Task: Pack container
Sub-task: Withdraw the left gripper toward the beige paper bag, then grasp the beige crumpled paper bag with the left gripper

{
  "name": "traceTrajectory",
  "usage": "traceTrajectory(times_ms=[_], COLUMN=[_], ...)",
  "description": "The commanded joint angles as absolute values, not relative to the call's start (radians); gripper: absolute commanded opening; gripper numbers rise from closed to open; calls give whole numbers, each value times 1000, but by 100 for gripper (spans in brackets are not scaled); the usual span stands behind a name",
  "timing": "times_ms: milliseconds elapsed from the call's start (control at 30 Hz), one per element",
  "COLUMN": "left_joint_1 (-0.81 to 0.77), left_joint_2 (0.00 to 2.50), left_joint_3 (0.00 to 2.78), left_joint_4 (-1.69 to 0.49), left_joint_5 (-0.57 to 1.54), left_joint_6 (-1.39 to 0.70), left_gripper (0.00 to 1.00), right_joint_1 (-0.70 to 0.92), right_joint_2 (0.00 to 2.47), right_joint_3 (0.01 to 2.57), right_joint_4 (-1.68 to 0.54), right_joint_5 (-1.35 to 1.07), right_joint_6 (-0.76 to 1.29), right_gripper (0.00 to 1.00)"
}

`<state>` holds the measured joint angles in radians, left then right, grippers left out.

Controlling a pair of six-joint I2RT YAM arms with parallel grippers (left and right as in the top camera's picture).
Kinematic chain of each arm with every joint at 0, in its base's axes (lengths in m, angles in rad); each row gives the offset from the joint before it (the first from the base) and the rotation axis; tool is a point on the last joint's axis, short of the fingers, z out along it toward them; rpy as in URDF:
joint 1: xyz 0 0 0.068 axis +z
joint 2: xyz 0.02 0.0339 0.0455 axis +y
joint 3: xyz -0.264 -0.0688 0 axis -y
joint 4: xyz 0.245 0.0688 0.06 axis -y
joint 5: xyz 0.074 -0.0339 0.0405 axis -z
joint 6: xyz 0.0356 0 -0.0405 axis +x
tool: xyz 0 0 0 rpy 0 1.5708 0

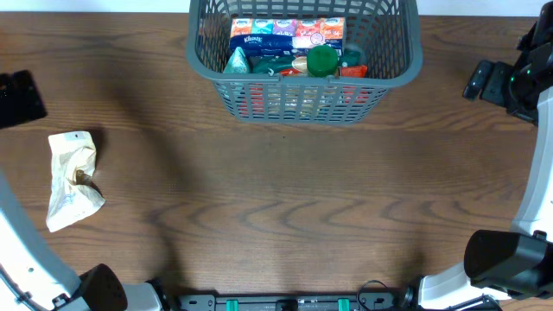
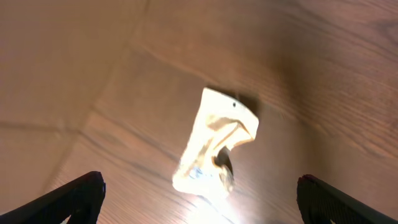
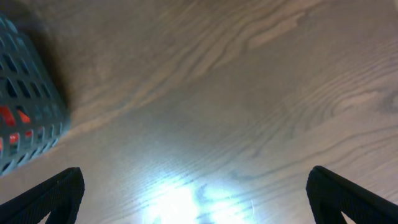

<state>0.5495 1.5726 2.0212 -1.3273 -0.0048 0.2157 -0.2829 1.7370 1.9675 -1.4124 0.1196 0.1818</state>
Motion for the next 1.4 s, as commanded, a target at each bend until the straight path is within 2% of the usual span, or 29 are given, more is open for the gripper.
traceTrajectory(times_ms=[0, 200, 767, 1000, 1367], left_joint_1=[648, 700, 695, 695, 695], left_joint_2=[1582, 1582, 1582, 1599, 1777], left_joint_3=[1925, 1711, 1158, 1044, 1042], left_joint_4=[-1332, -1273, -759, -568, -467], left_joint_5=[151, 176, 164, 164, 164], left_joint_6=[181, 237, 578, 679, 688], left_gripper=[99, 99, 99, 98, 99], right_joint_1=[-287, -287, -287, -287, -287], right_joint_2=[1742, 1742, 1742, 1742, 1742], right_joint_3=[1965, 1965, 1965, 1965, 1965], right_joint_4=[-1395, -1357, -1324, -1306, -1305], right_joint_5=[115, 79, 78, 78, 78], right_joint_6=[171, 170, 171, 171, 171], right_gripper=[99, 99, 99, 99, 99])
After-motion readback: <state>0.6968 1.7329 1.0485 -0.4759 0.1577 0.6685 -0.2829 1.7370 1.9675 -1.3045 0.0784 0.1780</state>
